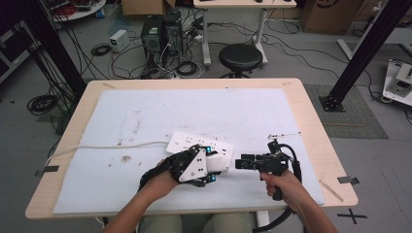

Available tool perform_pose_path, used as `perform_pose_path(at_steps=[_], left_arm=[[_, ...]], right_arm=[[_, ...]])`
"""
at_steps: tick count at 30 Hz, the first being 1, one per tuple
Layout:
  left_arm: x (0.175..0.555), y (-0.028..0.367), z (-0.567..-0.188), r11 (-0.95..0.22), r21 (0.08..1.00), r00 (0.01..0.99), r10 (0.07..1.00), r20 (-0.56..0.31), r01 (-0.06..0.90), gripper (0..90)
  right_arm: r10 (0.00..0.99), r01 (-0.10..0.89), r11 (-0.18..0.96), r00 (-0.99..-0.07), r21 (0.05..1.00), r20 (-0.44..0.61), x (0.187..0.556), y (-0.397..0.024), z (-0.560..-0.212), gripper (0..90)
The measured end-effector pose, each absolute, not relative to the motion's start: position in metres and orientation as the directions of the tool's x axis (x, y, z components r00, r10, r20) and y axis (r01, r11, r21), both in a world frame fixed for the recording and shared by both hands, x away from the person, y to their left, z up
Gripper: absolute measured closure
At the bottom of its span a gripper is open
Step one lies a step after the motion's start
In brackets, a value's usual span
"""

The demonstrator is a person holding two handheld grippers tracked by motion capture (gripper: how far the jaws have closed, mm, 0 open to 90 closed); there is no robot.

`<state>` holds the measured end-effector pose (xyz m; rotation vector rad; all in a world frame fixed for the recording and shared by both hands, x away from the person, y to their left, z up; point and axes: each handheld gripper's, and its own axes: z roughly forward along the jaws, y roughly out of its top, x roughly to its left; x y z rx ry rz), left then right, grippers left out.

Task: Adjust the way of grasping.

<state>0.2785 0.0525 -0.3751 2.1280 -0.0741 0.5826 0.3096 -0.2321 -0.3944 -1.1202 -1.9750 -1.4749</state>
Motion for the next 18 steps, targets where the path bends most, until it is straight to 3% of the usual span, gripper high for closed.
perform_pose_path(at_steps=[15,16,18], left_arm=[[0.28,0.042,-0.376,-0.579,0.767,0.893,0.139,0.427,-0.276,42.5],[0.28,0.042,-0.376,-0.58,0.766,0.894,0.135,0.428,-0.279,42.5],[0.28,0.041,-0.377,-0.578,0.766,0.893,0.134,0.43,-0.282,42.5]], right_arm=[[0.334,0.831,0.163,-0.554,0.533,0.763,0.317,-0.215,-0.394,6.1],[0.34,0.834,0.164,-0.549,0.527,0.764,0.318,-0.214,-0.394,7.0],[0.327,0.831,0.162,-0.554,0.532,0.766,0.319,-0.212,-0.395,19.4]])
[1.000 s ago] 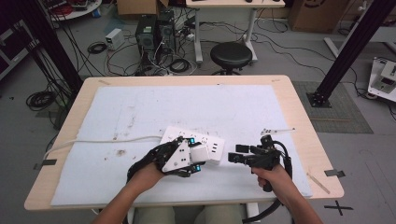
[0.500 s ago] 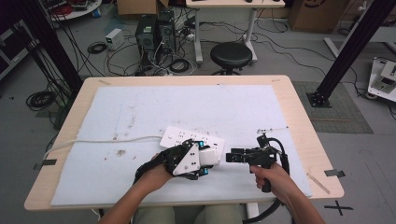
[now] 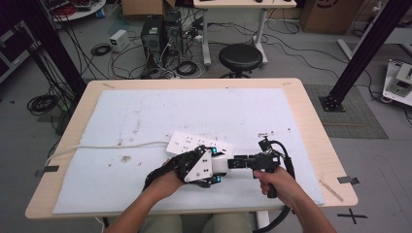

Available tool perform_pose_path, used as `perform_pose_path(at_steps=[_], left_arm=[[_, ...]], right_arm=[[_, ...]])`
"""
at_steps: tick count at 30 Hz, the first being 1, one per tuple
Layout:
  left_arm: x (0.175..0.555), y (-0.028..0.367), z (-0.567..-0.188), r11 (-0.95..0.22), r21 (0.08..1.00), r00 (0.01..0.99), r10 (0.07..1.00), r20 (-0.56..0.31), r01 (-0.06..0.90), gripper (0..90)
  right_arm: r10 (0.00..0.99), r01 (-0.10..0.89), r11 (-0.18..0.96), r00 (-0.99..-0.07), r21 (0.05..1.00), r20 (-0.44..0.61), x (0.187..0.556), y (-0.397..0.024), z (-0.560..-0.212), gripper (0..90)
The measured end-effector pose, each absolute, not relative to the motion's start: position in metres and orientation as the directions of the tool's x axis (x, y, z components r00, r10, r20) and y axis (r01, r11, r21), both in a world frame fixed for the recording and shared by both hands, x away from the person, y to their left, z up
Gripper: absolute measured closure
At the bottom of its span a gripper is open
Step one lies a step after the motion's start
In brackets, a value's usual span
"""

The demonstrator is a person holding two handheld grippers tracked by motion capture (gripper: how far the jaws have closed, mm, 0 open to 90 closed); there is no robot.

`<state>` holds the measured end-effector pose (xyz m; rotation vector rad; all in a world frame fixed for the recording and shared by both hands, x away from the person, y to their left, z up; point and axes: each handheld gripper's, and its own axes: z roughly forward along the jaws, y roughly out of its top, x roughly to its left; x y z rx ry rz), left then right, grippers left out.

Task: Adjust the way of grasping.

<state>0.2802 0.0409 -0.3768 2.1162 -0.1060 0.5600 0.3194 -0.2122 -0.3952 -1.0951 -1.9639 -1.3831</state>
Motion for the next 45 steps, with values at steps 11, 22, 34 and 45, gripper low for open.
perform_pose_path(at_steps=[11,22,34,45], left_arm=[[0.281,0.04,-0.376,-0.573,0.768,0.894,0.131,0.429,-0.285,42.5],[0.281,0.04,-0.376,-0.575,0.764,0.891,0.127,0.435,-0.291,42.5],[0.281,0.038,-0.378,-0.589,0.75,0.885,0.121,0.45,-0.301,42.5],[0.287,0.039,-0.38,-0.576,0.788,0.919,0.151,0.364,-0.218,38.5]], right_arm=[[0.343,0.846,0.183,-0.532,0.5,0.774,0.324,-0.203,-0.398,20.4],[0.301,0.847,0.19,-0.532,0.496,0.792,0.328,-0.2,-0.4,42.8],[0.256,0.857,0.206,-0.513,0.472,0.819,0.329,-0.2,-0.401,60.8],[0.315,0.856,0.211,-0.517,0.472,0.796,0.328,-0.2,-0.399,63.7]])
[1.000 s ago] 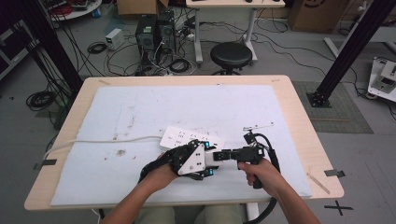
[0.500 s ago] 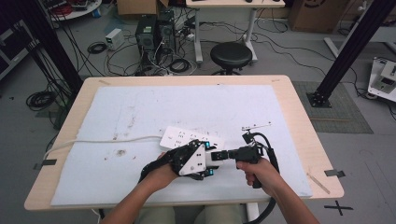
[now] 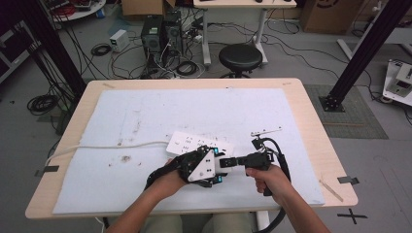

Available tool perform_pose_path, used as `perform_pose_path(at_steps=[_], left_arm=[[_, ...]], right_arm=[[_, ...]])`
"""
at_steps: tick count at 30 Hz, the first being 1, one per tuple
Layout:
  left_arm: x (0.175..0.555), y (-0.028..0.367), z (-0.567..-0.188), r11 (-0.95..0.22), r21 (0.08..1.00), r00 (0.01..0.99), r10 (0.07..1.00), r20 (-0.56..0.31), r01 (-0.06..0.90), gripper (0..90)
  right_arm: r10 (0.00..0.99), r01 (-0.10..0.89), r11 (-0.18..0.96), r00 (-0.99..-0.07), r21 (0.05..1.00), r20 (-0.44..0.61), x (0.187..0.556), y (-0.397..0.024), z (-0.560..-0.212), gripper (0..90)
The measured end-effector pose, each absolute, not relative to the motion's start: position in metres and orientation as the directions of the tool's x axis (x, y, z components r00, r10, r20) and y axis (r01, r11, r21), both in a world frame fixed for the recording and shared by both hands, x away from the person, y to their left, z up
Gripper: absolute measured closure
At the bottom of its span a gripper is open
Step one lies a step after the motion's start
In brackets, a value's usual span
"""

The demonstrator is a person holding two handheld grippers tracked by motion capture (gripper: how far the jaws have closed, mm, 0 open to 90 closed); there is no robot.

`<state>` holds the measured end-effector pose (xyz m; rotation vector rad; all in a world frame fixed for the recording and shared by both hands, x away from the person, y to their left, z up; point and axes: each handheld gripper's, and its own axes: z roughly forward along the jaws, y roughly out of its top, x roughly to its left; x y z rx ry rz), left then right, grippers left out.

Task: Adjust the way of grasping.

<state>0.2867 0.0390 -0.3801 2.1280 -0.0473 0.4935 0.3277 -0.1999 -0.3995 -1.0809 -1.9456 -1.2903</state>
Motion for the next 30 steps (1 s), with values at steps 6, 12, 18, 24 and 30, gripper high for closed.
perform_pose_path(at_steps=[6,12,18,24,30], left_arm=[[0.296,0.06,-0.381,-0.479,0.876,0.953,0.237,0.189,-0.055,26.6],[0.299,0.085,-0.384,-0.391,0.919,0.962,0.266,0.056,0.055,19.2],[0.3,0.103,-0.386,-0.356,0.93,0.95,0.312,0.024,0.094,19.2],[0.301,0.141,-0.388,-0.254,0.958,0.907,0.42,-0.017,0.136,19.2],[0.3,0.167,-0.387,-0.212,0.963,0.873,0.485,-0.045,0.167,19.2]], right_arm=[[0.399,0.829,0.197,-0.555,0.523,0.73,0.326,-0.21,-0.394,63.7],[0.459,0.795,0.234,-0.598,0.56,0.657,0.327,-0.215,-0.388,63.7],[0.501,0.755,0.289,-0.643,0.588,0.58,0.327,-0.216,-0.381,63.7],[0.536,0.715,0.358,-0.684,0.601,0.494,0.327,-0.22,-0.373,63.8],[0.567,0.696,0.382,-0.696,0.608,0.441,0.329,-0.229,-0.364,63.8]])
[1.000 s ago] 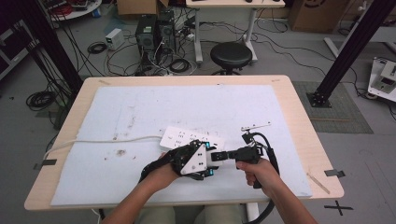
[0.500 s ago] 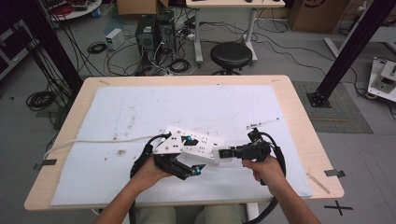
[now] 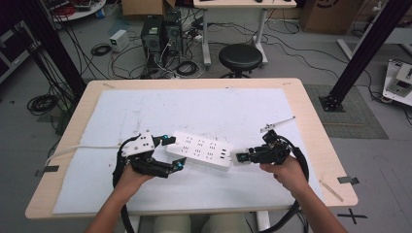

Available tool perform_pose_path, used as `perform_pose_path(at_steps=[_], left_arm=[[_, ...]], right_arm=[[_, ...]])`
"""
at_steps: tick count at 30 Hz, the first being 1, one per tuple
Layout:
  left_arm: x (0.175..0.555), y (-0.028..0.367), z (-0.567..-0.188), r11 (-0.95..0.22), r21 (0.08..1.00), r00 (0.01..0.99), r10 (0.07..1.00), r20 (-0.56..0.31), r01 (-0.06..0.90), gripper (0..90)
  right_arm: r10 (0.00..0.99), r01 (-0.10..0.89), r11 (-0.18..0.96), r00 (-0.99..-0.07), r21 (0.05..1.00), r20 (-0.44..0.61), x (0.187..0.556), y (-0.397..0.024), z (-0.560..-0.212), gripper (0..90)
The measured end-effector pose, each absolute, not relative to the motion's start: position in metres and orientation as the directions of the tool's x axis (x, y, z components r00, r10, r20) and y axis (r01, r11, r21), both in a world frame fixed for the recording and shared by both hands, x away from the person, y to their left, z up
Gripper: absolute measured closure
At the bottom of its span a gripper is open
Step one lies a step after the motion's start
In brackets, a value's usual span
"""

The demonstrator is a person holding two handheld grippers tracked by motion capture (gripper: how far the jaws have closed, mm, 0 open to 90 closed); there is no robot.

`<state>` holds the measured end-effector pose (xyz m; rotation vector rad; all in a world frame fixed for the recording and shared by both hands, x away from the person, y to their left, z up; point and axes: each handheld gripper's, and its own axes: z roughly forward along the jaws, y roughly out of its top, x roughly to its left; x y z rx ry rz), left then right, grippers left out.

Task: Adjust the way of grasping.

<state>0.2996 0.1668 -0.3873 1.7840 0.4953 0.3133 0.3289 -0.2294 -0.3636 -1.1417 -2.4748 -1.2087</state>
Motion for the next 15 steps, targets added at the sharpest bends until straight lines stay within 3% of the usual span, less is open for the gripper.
perform_pose_path(at_steps=[15], left_arm=[[0.296,0.2,-0.389,-0.187,0.966,0.824,0.565,-0.043,0.179,19.2]], right_arm=[[0.617,0.64,0.452,-0.728,0.621,0.3,0.328,-0.263,-0.344,63.7]])
